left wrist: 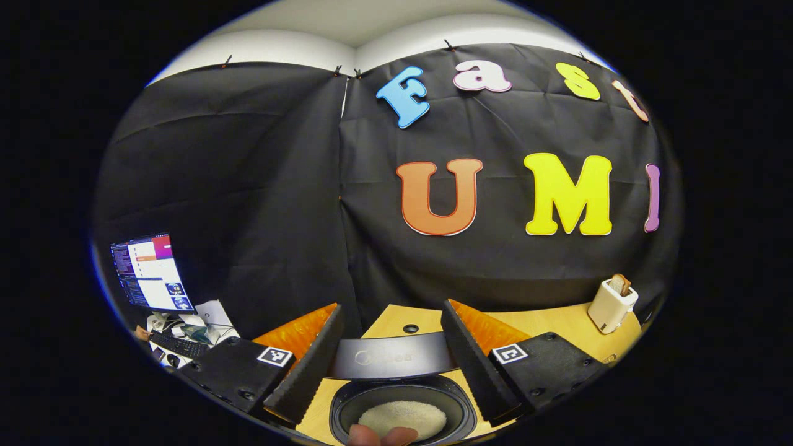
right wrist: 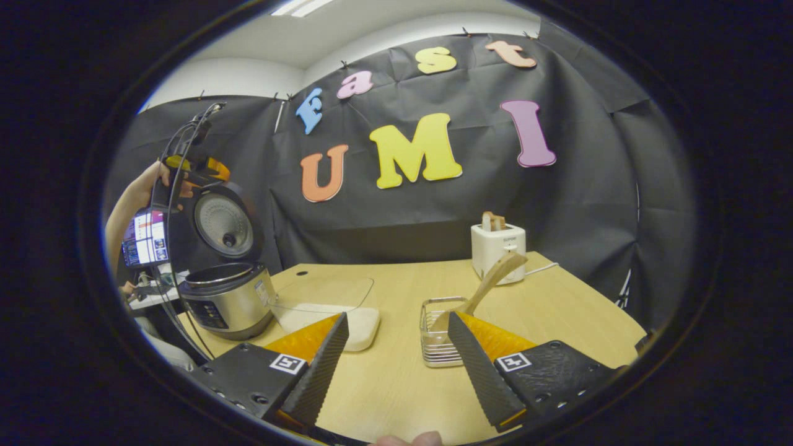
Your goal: Close the left gripper, press the button to open the rice cooker; take a wooden spoon from the chopstick holder with the right hand, scoop a spoonful of rice and pour it into the rice cooker, then put the wooden spoon back into the chopstick holder.
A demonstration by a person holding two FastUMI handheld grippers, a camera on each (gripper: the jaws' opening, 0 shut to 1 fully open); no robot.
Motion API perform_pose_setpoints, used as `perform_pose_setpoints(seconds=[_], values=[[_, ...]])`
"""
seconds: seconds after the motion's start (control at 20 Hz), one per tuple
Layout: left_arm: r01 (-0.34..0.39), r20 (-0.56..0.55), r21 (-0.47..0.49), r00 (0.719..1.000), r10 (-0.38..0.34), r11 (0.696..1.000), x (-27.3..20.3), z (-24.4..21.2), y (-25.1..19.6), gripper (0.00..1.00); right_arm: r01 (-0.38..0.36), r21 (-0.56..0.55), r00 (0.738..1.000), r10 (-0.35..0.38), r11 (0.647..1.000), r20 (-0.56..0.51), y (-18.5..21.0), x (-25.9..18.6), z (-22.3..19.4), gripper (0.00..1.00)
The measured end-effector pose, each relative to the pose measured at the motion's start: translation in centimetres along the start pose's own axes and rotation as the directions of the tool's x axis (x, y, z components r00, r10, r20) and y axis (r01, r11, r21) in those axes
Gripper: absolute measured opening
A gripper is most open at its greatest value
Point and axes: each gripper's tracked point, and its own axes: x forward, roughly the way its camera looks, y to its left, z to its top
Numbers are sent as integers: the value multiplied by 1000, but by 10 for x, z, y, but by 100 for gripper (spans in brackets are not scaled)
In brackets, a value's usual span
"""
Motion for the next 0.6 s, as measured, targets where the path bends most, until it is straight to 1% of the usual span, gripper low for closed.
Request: perform_pose_setpoints(seconds=[0.15, 0.2, 0.25, 0.35, 0.4, 0.45, 0.5, 0.55, 0.6], values=[[-6, 18, 7, 1000, 6, 1000, -31, -22, -6, 100, -1, -19, 999, 2, 1000, 52, 0, -16, 12, 92], [-4, 23, 6, 1000, 4, 1000, -41, -30, -8, 100, -2, -26, 998, 4, 1000, 61, 1, -20, 14, 95], [0, 25, 4, 1000, 0, 1000, -51, -40, -10, 100, -2, -30, 997, 5, 1000, 72, 1, -24, 16, 91], [1, 33, -7, 999, -1, 1000, -69, -62, -13, 100, 2, -27, 995, 1, 1000, 99, -1, -31, 19, 91], [0, 40, -12, 999, 1, 1000, -77, -73, -15, 94, 6, -24, 994, -3, 1000, 113, -3, -34, 20, 95], [-2, 50, -15, 999, 3, 1000, -84, -84, -16, 94, 10, -20, 992, -8, 1000, 126, -5, -36, 20, 96], [-3, 56, -16, 998, 4, 1000, -90, -94, -18, 100, 16, -18, 991, -13, 1000, 132, -8, -37, 20, 95], [-1, 51, -16, 999, 1, 1000, -96, -111, -20, 100, 23, -16, 991, -20, 1000, 131, -12, -39, 17, 95], [4, 44, -22, 999, -3, 1000, -100, -122, -22, 93, 25, -15, 992, -23, 1000, 128, -13, -40, 16, 96]])
